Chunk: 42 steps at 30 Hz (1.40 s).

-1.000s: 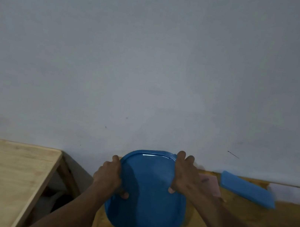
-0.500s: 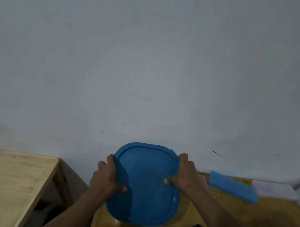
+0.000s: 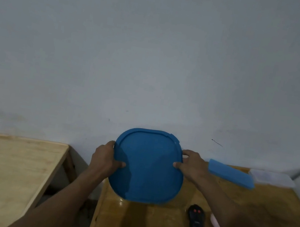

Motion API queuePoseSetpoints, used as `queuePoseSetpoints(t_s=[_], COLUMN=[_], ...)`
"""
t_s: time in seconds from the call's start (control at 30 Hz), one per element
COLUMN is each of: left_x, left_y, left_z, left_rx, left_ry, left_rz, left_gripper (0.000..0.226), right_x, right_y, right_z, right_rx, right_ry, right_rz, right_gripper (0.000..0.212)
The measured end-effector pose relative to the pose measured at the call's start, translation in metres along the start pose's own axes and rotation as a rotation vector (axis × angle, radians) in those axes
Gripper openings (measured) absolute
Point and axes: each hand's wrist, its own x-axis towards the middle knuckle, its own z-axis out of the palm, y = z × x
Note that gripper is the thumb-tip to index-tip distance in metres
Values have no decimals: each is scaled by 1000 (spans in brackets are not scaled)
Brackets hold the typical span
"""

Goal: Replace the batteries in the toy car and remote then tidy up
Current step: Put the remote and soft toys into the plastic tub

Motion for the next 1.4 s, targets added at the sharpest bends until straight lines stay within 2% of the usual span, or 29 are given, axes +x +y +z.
queuePoseSetpoints(t_s=[0.07, 0.17, 0.37, 0.67, 0.83, 1.03, 1.2, 1.4], left_x=[-18, -50, -125, -228, -234, -205, -187, -185], left_y=[-3, -9, -42, -98, -120, -130, -143, -148], left_z=[0, 2, 19, 88, 106, 116, 126, 130], left_rx=[14, 61, 196, 260, 273, 259, 231, 219], left_ry=[20, 14, -102, -191, -226, -261, -317, -352], left_rz=[1, 37, 58, -118, -142, -114, -147, -161], left_gripper=[69, 80, 91, 108, 103, 95, 107, 101], right_x=[-17, -46, -112, -189, -193, -178, -164, -163], right_y=[7, 20, 64, 159, 179, 183, 183, 183], right_z=[-1, 0, 18, 76, 100, 120, 129, 136], right_rx=[12, -37, -142, -280, -344, -389, -432, -465], right_ry=[-69, -150, -131, -154, -167, -156, -146, -141], right_rz=[-59, -119, -119, -113, -117, -40, 16, 73], right_gripper=[64, 61, 60, 52, 48, 42, 48, 60])
